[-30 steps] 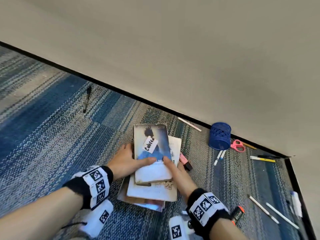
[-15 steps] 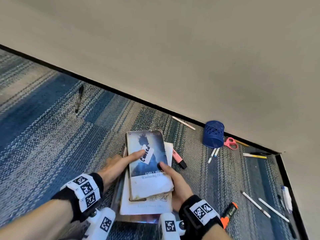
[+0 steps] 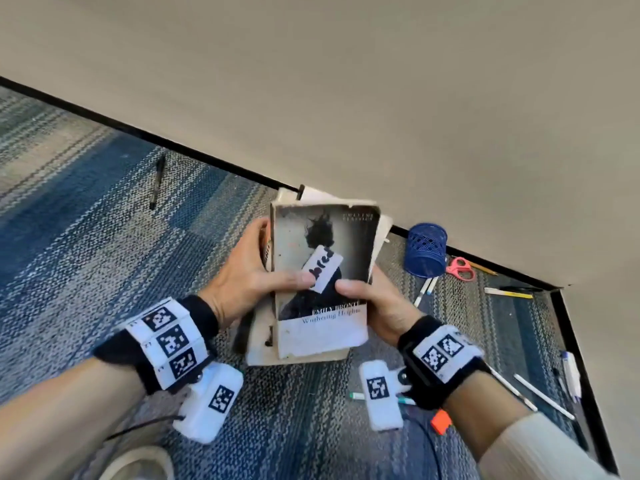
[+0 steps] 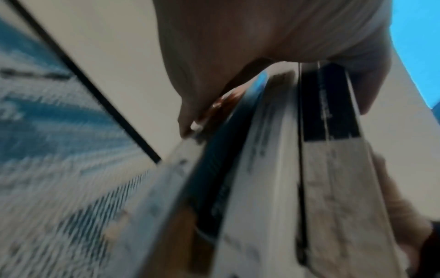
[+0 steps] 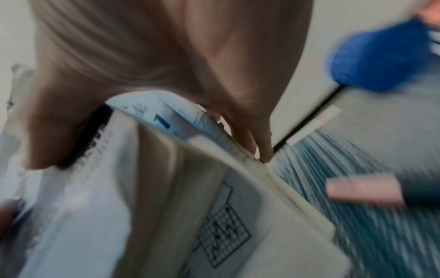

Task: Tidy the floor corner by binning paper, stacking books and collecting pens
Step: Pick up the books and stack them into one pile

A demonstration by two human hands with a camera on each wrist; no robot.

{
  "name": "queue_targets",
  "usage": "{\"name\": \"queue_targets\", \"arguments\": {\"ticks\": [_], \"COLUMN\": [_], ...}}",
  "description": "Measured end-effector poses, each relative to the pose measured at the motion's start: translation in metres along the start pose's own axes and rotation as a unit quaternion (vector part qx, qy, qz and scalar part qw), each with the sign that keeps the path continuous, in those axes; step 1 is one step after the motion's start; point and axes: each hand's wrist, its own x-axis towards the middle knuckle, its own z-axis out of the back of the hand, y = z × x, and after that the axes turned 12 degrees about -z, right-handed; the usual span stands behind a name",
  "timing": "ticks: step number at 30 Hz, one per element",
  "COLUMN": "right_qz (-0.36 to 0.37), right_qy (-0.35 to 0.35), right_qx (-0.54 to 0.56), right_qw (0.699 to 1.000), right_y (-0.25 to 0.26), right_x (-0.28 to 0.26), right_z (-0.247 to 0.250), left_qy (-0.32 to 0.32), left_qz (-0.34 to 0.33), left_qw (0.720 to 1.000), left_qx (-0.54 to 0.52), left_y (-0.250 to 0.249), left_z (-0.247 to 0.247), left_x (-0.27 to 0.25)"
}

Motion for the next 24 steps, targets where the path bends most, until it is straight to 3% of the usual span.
{"name": "queue_targets", "arguments": {"ticks": [4, 7, 11, 16, 21, 24], "right_qz": [0.040, 0.051, 0.068, 0.015, 0.030, -0.002], "right_qy": [-0.020, -0.064, -0.103, -0.063, -0.060, -0.038], "right_qx": [-0.181, -0.250, -0.247, -0.209, -0.226, -0.251], "right_qw": [0.982, 0.965, 0.961, 0.976, 0.972, 0.967], "right_y": [0.067, 0.079, 0.022, -0.059, -0.071, -0.069], "right_x": [0.003, 0.000, -0.002, -0.003, 0.012, 0.023], "right_z": [0.011, 0.019, 0.035, 0.026, 0.033, 0.040], "left_qy": [0.090, 0.090, 0.090, 0.141, 0.144, 0.147], "left_qz": [-0.046, -0.051, -0.061, 0.035, 0.071, 0.104], "left_qw": [0.995, 0.994, 0.986, 0.964, 0.955, 0.954], "left_qx": [0.007, 0.033, 0.125, 0.222, 0.250, 0.241], "left_y": [-0.030, -0.035, -0.009, 0.033, 0.041, 0.050], "left_z": [0.008, 0.007, 0.005, 0.004, 0.005, 0.004], "left_x": [0.015, 0.016, 0.009, -0.025, -0.018, -0.013]}}
